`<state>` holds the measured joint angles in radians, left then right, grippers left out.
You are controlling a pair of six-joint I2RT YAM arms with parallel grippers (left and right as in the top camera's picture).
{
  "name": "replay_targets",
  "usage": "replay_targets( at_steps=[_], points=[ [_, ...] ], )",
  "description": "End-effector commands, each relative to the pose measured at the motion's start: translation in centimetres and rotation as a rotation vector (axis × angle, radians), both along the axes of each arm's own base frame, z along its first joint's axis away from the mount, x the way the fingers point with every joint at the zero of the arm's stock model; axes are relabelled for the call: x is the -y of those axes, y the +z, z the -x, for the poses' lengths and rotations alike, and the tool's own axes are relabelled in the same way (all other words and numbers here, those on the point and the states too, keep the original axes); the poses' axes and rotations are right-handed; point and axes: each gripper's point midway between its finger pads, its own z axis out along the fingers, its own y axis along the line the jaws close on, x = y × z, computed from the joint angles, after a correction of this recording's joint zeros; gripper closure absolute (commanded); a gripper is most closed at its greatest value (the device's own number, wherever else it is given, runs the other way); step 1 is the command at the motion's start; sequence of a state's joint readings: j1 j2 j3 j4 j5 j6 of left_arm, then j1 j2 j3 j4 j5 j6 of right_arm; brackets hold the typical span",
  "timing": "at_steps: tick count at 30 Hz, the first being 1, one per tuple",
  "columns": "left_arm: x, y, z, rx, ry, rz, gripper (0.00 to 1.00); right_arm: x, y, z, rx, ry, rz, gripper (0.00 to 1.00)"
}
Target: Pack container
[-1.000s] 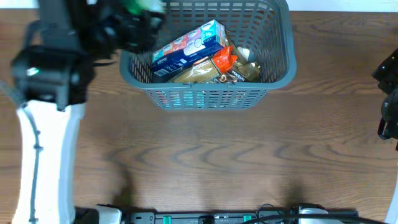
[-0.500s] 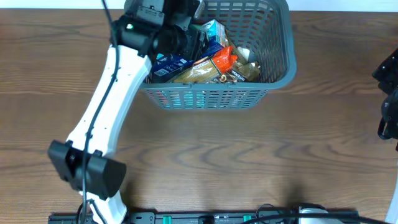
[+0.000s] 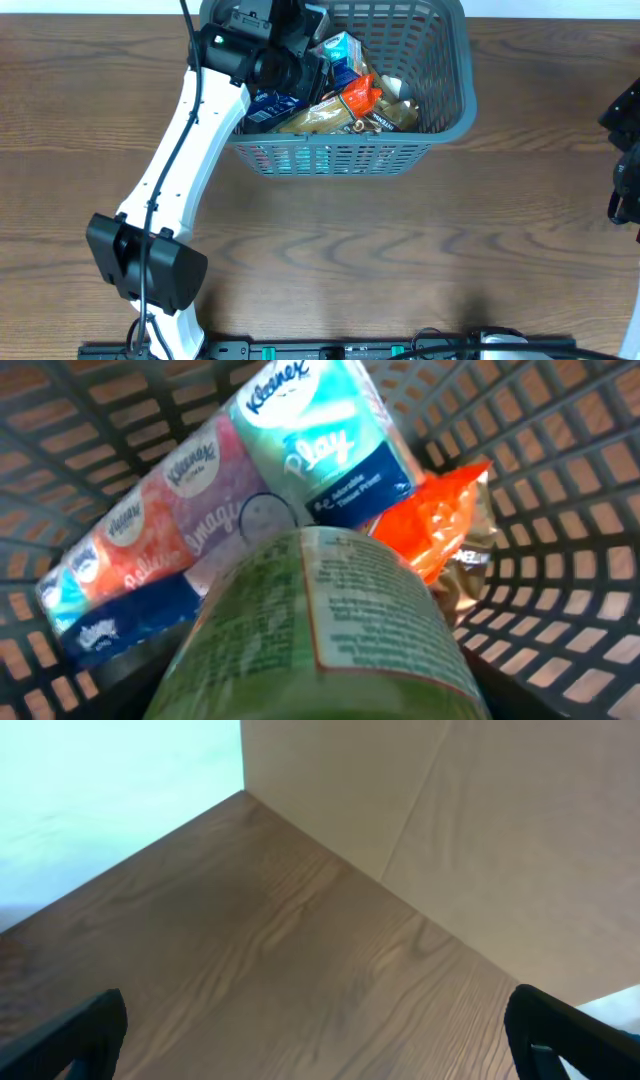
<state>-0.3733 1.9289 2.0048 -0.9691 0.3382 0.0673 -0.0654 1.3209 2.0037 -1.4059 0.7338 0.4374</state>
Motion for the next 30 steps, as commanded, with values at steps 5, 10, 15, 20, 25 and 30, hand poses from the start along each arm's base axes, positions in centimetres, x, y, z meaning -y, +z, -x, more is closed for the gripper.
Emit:
replay_targets(
  at_steps=[5,10,15,20,25,30],
  points=[
    [-0.8,2.1,-0.4,0.079,0.011,-0.023,0.01,0.4,0.3,0.3,0.011,-0.024,0.006,0.01],
    [-1.1,5.5,-0.3,0.177,0.011,0.009,0.01,0.4,0.3,0.3,0.011,-0.024,0.006,0.01],
    [-5.0,11.6,0.0,0.360,0.133,-0.027,0.01,0.4,0.3,0.3,0.012,-0.024,0.006,0.01],
    [-13.0,18.0,2.0,0.550,0.402,-0.172,0.01,0.4,0.3,0.3,0.011,-0.024,0.006,0.01],
    [-22.2,22.5,6.0,0.658,0.729,-0.368,0.01,0.4,0.3,0.3,0.012,-0.024,0.006,0.01],
    [-26.4,23.9,9.4,0.669,0.854,-0.421,0.01,0.4,0.3,0.3,0.012,-0.025,0.006,0.01]
  ],
)
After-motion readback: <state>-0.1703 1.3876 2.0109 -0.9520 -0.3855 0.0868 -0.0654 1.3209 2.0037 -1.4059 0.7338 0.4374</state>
